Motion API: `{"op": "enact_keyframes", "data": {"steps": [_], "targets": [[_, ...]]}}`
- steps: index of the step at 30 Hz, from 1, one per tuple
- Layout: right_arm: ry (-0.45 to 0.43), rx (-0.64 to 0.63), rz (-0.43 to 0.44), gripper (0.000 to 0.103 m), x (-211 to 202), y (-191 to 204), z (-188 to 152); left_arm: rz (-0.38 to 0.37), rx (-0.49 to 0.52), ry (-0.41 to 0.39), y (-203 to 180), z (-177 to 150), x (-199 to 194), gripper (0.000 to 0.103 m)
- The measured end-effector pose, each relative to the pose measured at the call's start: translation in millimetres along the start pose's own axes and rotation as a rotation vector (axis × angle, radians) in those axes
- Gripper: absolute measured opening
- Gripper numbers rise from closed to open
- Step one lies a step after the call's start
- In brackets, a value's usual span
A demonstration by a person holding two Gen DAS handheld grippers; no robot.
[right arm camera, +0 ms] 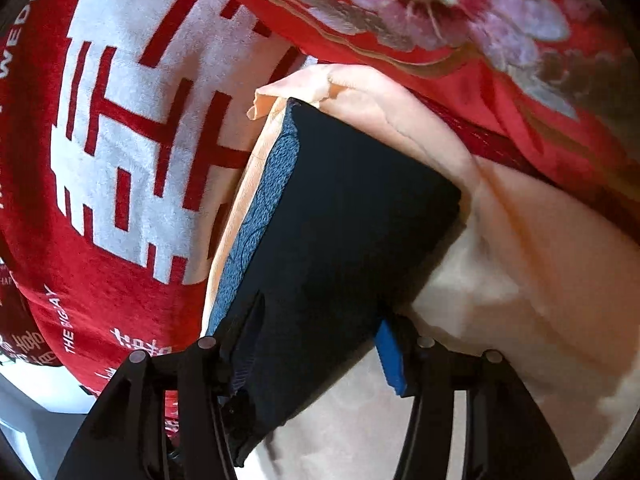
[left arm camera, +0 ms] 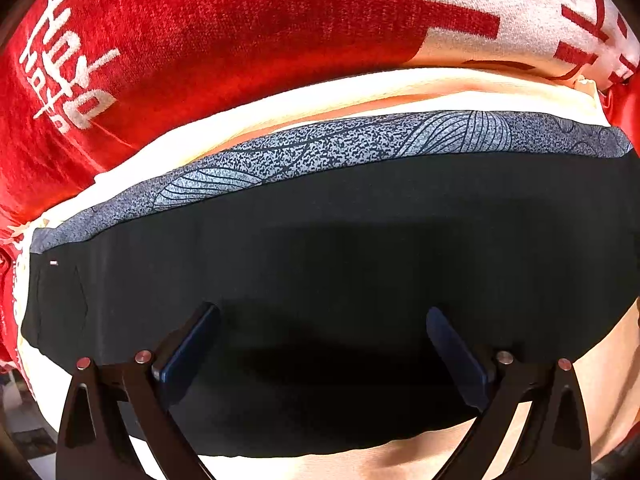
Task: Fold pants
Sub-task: 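Grasp the end of the black trouser strip with the right gripper and lift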
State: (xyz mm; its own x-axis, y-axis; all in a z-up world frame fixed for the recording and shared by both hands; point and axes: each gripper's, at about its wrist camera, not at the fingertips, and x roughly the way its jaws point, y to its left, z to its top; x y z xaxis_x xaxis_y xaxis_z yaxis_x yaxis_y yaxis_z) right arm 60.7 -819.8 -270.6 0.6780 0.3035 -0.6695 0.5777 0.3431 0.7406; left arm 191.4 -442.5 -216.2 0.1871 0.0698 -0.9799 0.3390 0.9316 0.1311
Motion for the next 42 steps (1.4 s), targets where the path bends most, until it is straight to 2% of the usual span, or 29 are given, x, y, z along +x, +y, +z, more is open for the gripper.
{"op": "enact_keyframes", "data": {"steps": [4,7,9,10,11,17,19,21,24,29,32,35,39,42], "targets": [[-0.051,0.002,0.043,0.058,6.3,-1.2,5.1,0.017,0.018,-0.008,-4.8,0.7,-0.1,0.103],[-0.056,0.063,0.069,0.055,10.0,-1.5,7.3,0.025,0.037,-0.015,-6.7,1.7,-1.3,0.103],[-0.023,0.113,0.056,0.026,13.0,-2.8,9.7,0.039,0.047,-0.022,-8.5,3.0,-5.6,0.103],[-0.009,0.119,0.041,0.017,13.1,-2.9,10.8,0.037,0.045,-0.03,-9.4,3.4,-9.2,0.095],[-0.003,0.116,0.048,0.017,11.8,-2.1,11.2,0.014,0.042,-0.038,-11.7,4.2,-15.4,0.088],[-0.015,-0.06,0.015,0.015,-10.0,33.5,10.4,-0.089,0.063,-0.13,-40.6,15.0,-42.2,0.088],[-0.016,-0.106,0.013,0.015,-14.8,46.3,9.7,-0.101,0.081,-0.13,-53.4,14.3,-35.7,0.088],[-0.016,-0.158,0.001,0.014,-17.9,59.5,7.4,-0.128,0.09,-0.052,-65.6,6.2,-11.7,0.088],[-0.021,-0.283,-0.053,0.014,-19.2,86.7,-3.6,-0.141,0.079,-0.131,-64.4,-3.0,-9.3,0.088],[-0.021,-0.49,-0.097,0.014,-18.8,135.7,-27.3,-0.186,0.115,-0.139,-56.5,-1.5,-6.2,0.088],[-0.022,-0.568,-0.124,0.014,-16.2,157.6,-41.9,-0.235,0.124,-0.114,-44.5,1.3,-5.7,0.088],[-0.024,-0.648,-0.152,0.014,-14.9,182.3,-58.8,-0.285,0.084,-0.087,-13.2,0.2,-11.6,0.088],[-0.011,-0.792,-0.209,0.014,-1.4,214.5,-94.6,-0.265,0.054,-0.12,45.7,-8.1,-26.9,0.088],[0.023,-0.885,-0.252,0.014,22.8,236.8,-129.6,-0.235,0.013,-0.105,95.2,-14.6,-26.6,0.088]]}}
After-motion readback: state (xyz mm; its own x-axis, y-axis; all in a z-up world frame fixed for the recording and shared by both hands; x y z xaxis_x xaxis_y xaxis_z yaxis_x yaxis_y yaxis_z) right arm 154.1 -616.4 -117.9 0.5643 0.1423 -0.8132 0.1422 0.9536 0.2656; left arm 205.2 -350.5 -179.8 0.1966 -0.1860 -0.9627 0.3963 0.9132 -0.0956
